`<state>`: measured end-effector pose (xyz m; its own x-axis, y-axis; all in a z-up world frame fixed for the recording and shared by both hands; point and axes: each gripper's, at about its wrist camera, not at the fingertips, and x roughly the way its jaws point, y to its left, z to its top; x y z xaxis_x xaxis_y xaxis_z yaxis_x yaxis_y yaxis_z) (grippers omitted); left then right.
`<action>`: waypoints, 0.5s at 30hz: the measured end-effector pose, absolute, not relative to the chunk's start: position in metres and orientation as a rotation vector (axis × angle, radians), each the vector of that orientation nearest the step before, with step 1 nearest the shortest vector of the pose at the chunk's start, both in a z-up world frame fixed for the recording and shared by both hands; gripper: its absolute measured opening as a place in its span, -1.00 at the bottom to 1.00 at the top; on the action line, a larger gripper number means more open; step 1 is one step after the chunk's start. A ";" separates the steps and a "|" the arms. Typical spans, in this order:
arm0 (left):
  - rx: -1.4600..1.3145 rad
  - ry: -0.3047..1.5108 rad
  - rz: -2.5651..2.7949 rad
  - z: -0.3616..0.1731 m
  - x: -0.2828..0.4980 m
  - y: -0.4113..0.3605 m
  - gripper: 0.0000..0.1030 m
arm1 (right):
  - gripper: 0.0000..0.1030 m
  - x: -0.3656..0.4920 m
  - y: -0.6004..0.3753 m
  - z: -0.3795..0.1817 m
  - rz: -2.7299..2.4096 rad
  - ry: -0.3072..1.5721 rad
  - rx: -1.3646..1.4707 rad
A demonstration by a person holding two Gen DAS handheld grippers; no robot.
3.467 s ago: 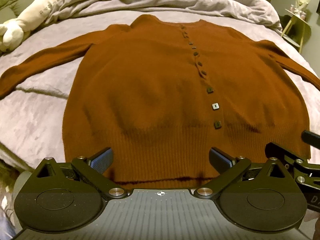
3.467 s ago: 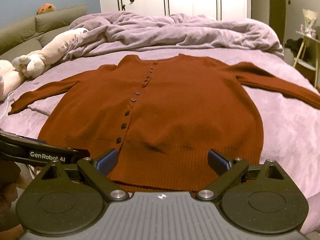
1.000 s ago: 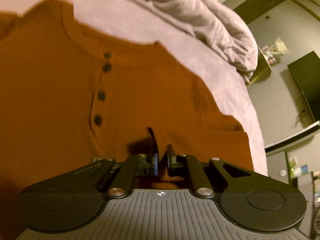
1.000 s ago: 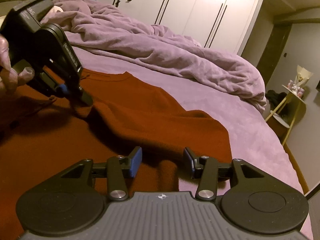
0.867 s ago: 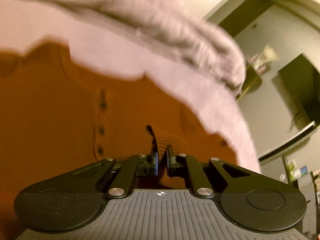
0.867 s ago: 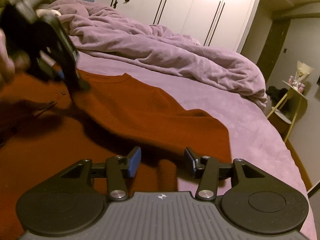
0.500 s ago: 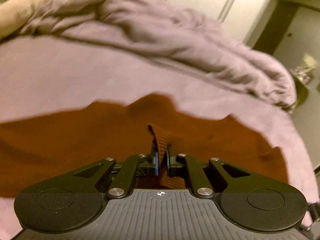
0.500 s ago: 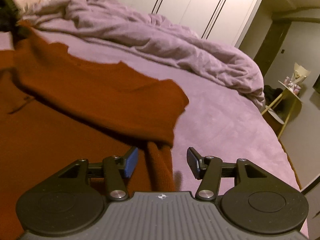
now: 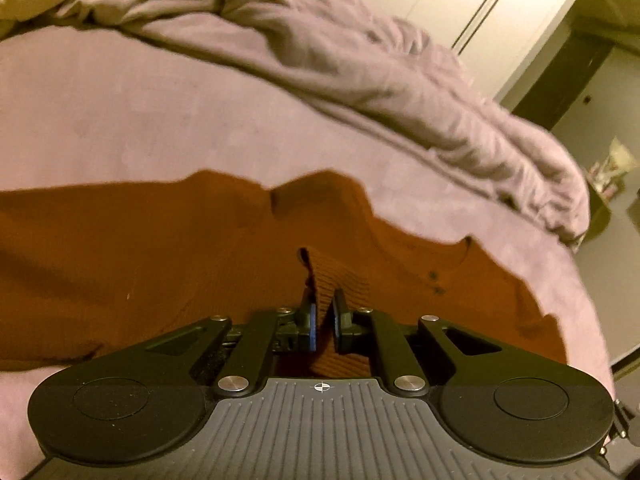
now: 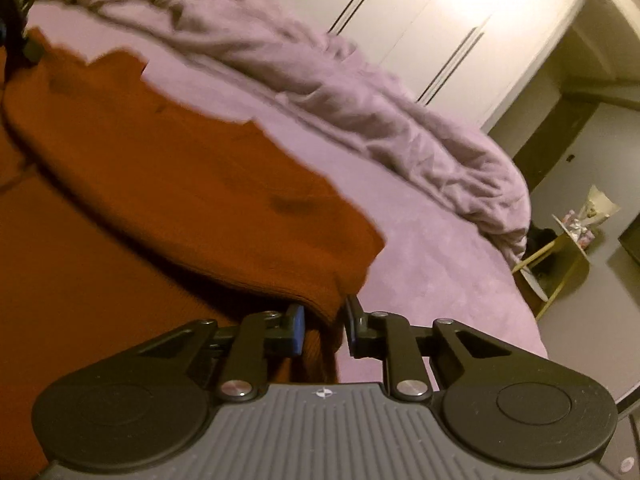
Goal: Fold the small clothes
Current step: 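Grasp the cardigan side edge with the left tool and fold it toward the center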
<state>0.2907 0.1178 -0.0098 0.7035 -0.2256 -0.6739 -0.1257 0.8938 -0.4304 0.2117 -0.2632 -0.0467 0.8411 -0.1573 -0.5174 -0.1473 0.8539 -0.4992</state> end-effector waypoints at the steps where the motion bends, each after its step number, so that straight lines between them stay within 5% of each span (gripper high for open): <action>1: -0.476 0.788 -0.055 -0.008 0.290 0.119 -0.82 | -0.63 0.210 -0.264 -0.045 -0.017 0.568 -0.552; 10: -0.471 0.739 0.027 0.009 0.295 0.143 -0.83 | -0.31 0.213 -0.257 -0.059 -0.031 0.584 -0.609; 15: -0.446 0.771 0.024 0.003 0.294 0.143 -0.82 | -0.41 0.214 -0.256 -0.061 -0.018 0.567 -0.620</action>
<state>0.2941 0.1429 0.0032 0.7216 -0.1401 -0.6780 -0.1814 0.9069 -0.3804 0.2137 -0.2555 -0.0606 0.8482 -0.1817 -0.4975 -0.1498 0.8187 -0.5543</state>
